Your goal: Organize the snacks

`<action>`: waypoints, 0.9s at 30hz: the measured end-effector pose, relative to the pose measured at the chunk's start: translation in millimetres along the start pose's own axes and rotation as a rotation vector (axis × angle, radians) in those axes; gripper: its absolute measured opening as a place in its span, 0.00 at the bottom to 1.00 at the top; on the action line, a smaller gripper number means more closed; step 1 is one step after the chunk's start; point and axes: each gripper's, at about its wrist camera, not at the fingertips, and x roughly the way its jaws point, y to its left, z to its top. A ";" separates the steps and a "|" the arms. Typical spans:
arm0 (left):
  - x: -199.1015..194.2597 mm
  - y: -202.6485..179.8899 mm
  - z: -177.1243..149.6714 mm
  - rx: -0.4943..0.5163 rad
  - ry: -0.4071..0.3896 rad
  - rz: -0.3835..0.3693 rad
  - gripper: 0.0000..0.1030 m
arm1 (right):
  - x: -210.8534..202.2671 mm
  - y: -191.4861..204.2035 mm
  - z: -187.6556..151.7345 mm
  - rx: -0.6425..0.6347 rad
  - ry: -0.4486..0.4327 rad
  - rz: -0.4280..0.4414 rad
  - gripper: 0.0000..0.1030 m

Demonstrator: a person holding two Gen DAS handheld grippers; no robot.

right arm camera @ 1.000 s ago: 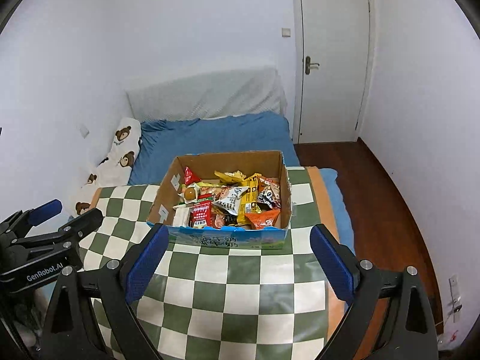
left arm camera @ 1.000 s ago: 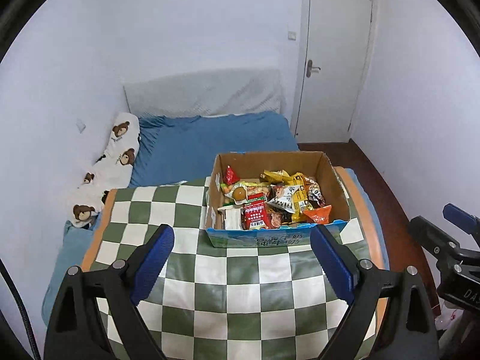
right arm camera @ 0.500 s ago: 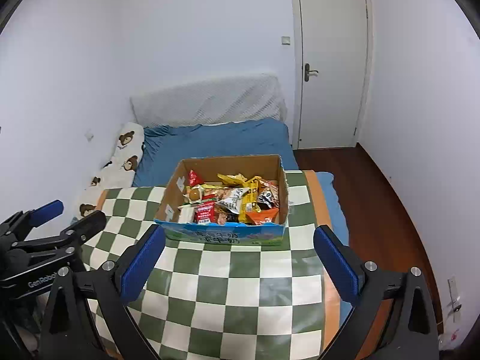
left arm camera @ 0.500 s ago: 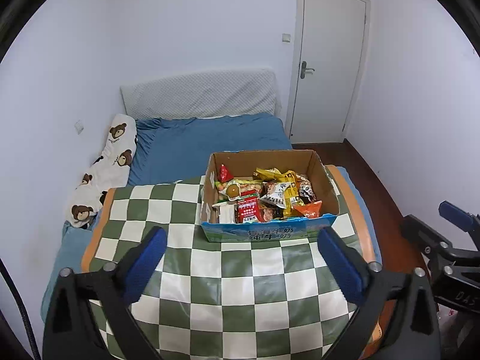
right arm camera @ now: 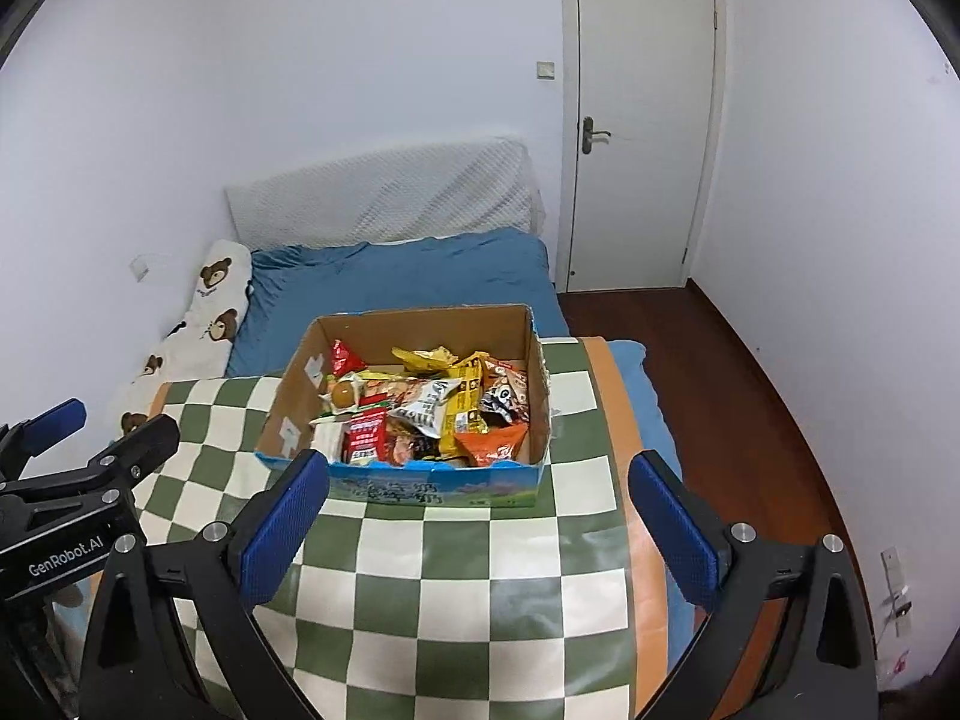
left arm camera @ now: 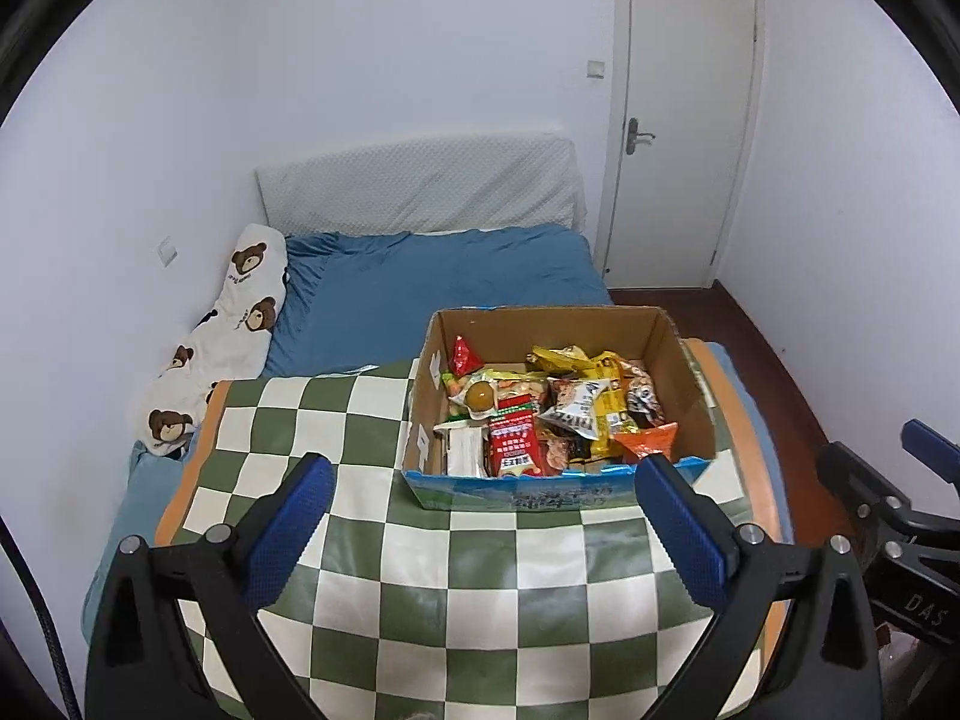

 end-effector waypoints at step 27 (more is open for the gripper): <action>86.2 -5.3 7.3 0.004 0.150 0.016 1.00 | 106.5 -11.2 9.2 0.024 0.147 -0.037 0.99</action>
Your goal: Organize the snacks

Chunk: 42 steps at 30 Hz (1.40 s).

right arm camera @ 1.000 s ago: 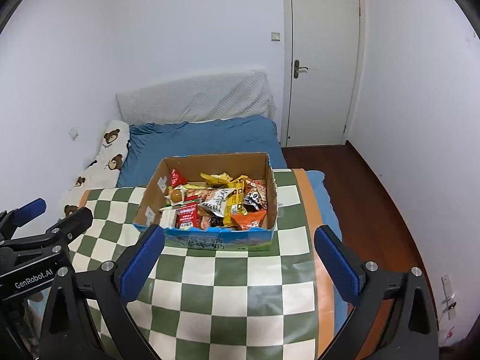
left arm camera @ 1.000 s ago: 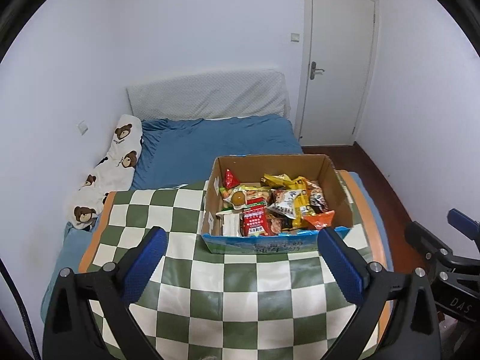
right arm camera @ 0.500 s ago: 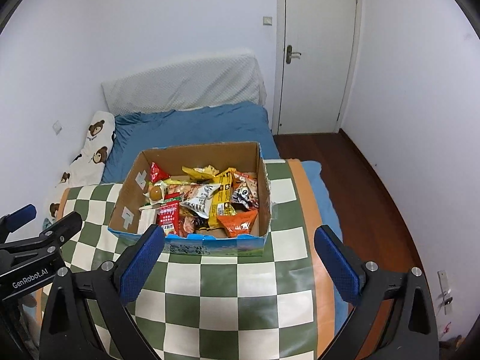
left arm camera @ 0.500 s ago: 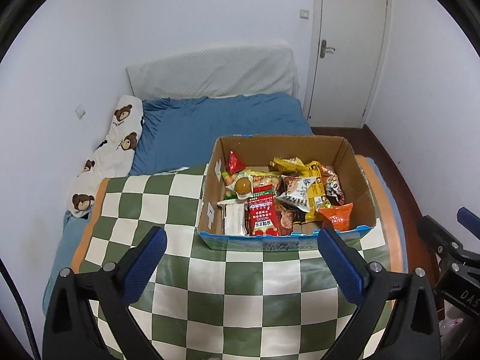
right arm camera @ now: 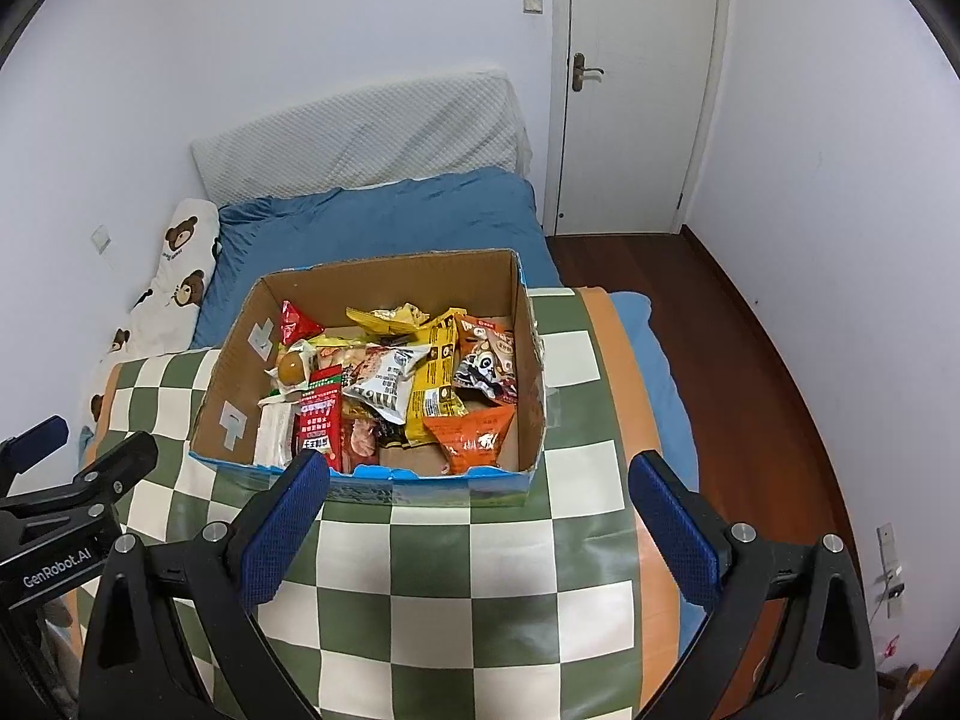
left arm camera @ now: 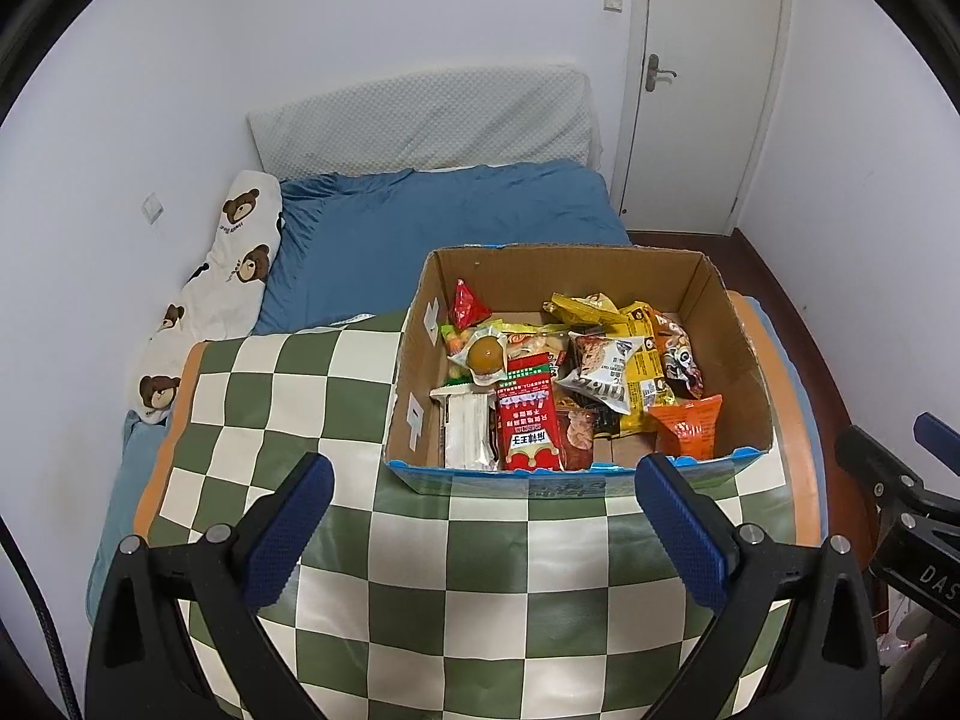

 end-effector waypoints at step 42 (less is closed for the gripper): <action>-30.2 1.2 -8.1 -0.004 -0.090 0.001 1.00 | -41.6 0.4 -14.4 0.008 -0.105 -0.036 0.99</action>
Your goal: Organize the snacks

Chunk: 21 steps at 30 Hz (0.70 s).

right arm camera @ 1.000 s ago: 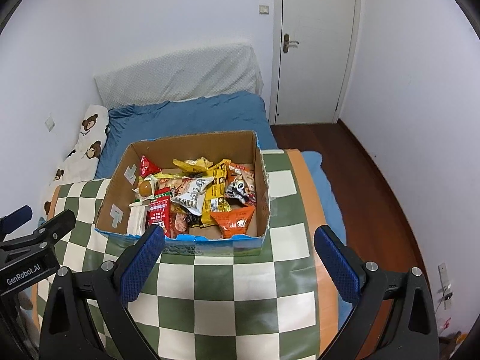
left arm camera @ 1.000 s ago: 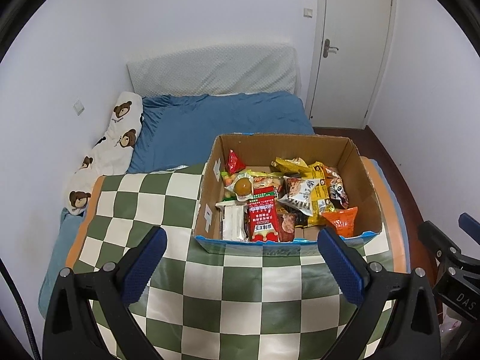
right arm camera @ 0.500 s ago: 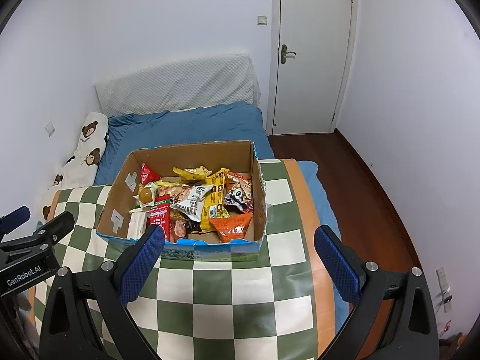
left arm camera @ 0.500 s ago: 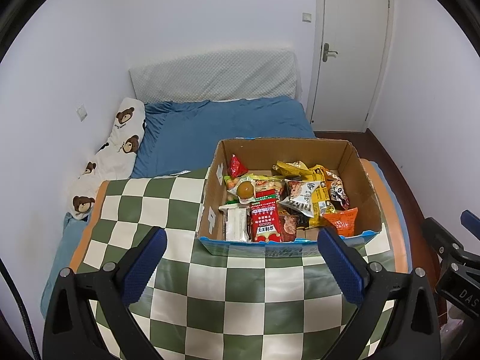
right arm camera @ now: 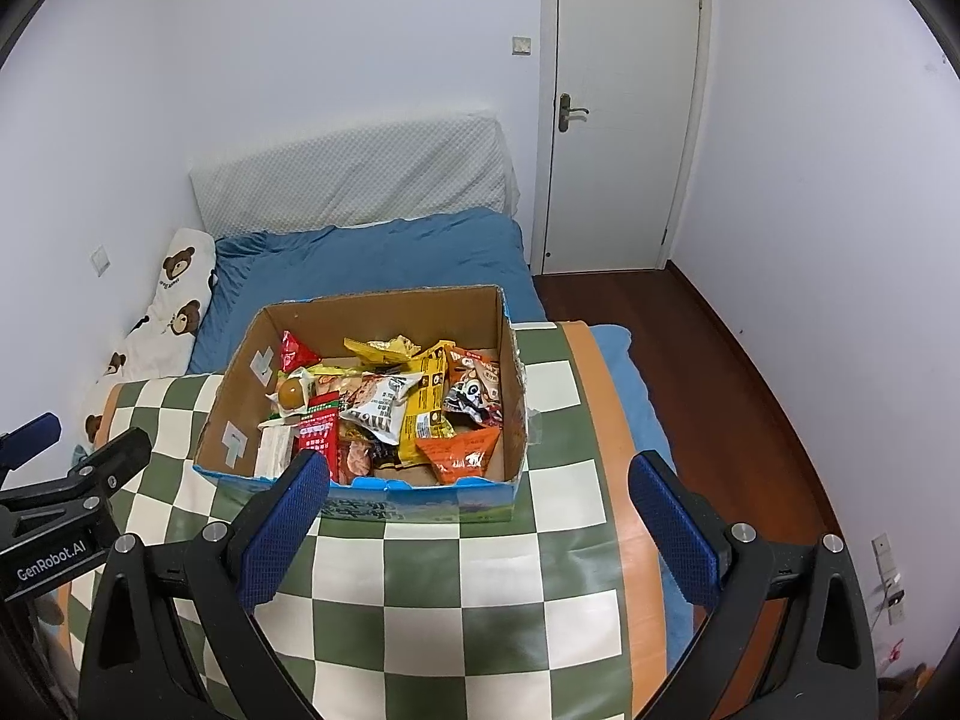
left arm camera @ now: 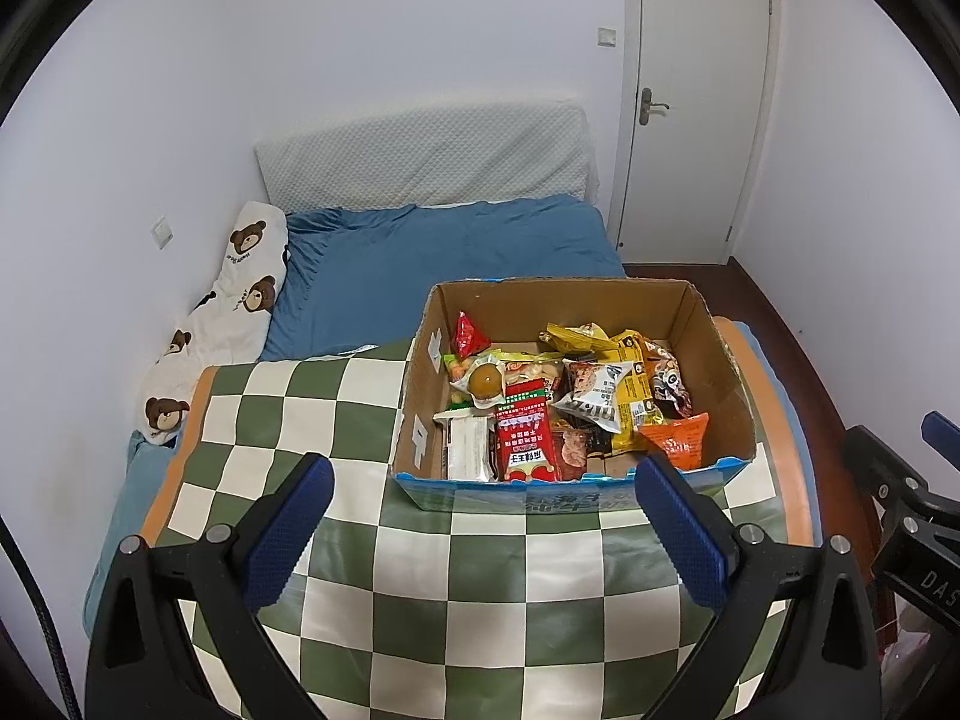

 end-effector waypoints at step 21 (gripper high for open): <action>-3.4 2.1 -2.9 0.002 0.001 -0.002 1.00 | -3.2 -2.0 1.2 0.006 -0.002 0.000 0.99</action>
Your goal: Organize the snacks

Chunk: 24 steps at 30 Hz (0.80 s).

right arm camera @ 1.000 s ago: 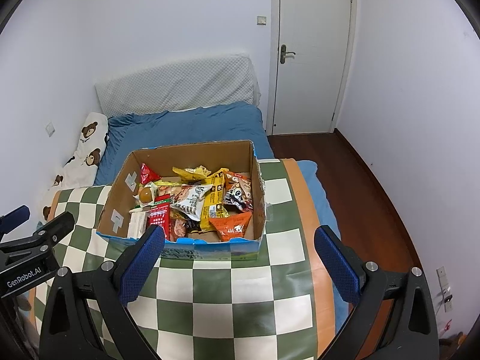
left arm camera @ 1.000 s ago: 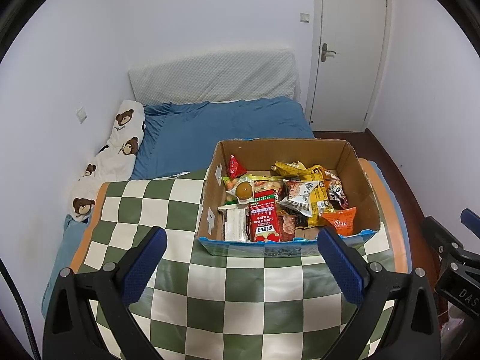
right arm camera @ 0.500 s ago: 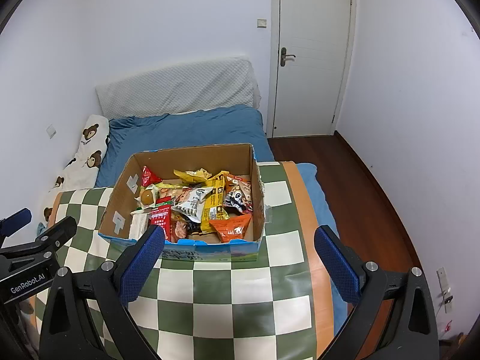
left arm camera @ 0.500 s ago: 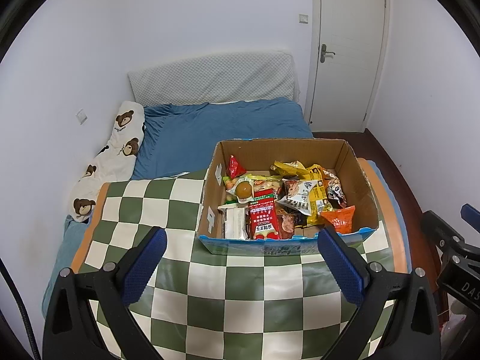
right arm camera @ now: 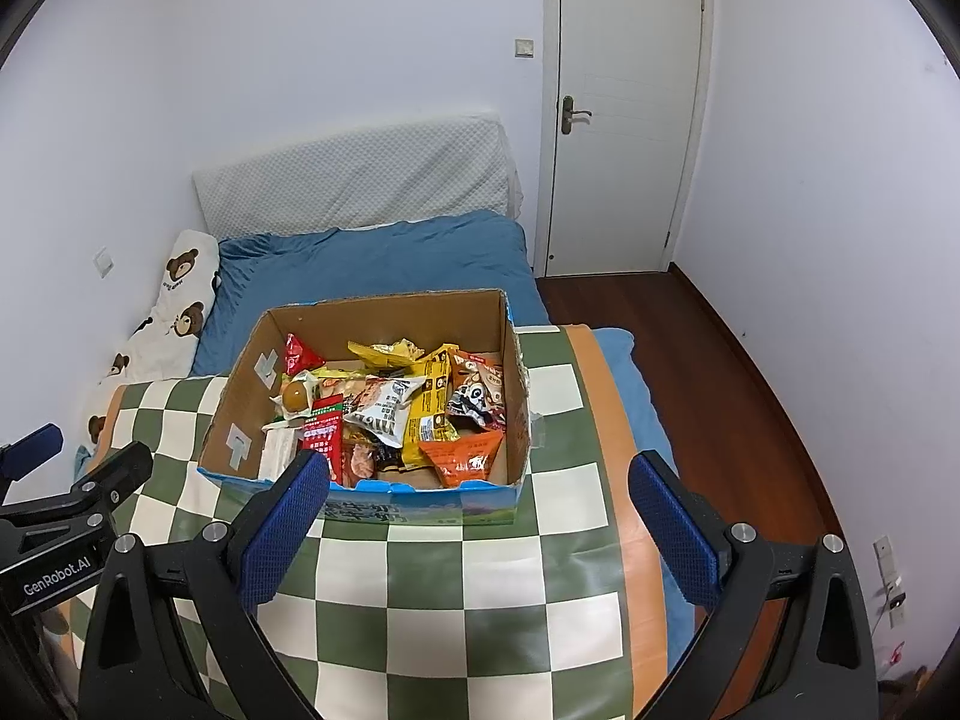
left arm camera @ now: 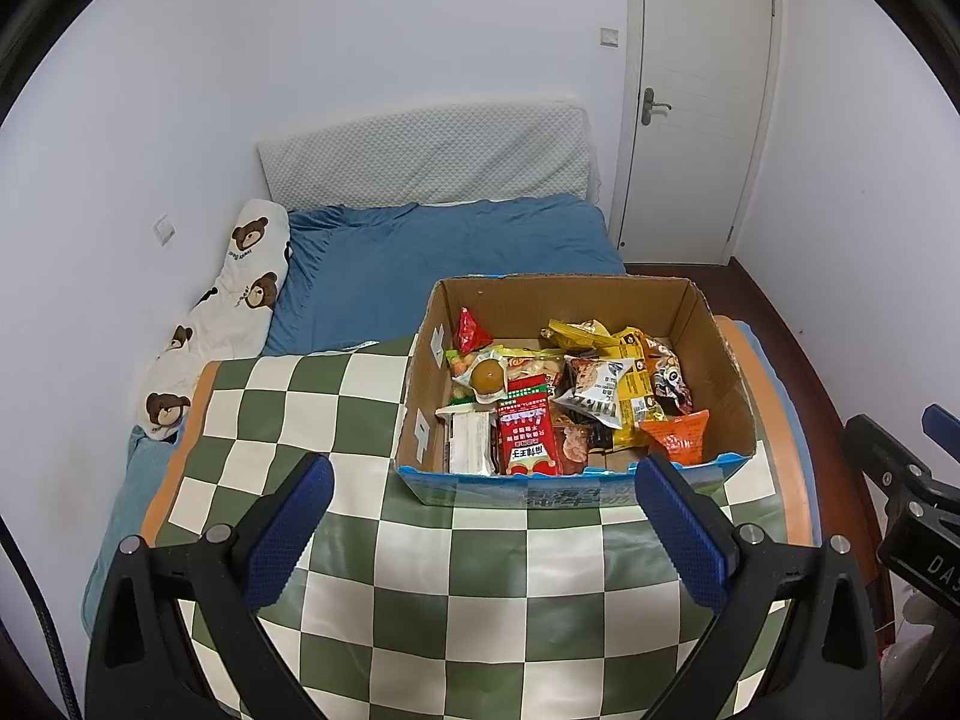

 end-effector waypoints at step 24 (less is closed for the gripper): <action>-0.6 -0.5 -2.6 0.003 0.000 0.001 1.00 | -3.3 -0.1 -1.6 -0.004 0.003 0.007 0.99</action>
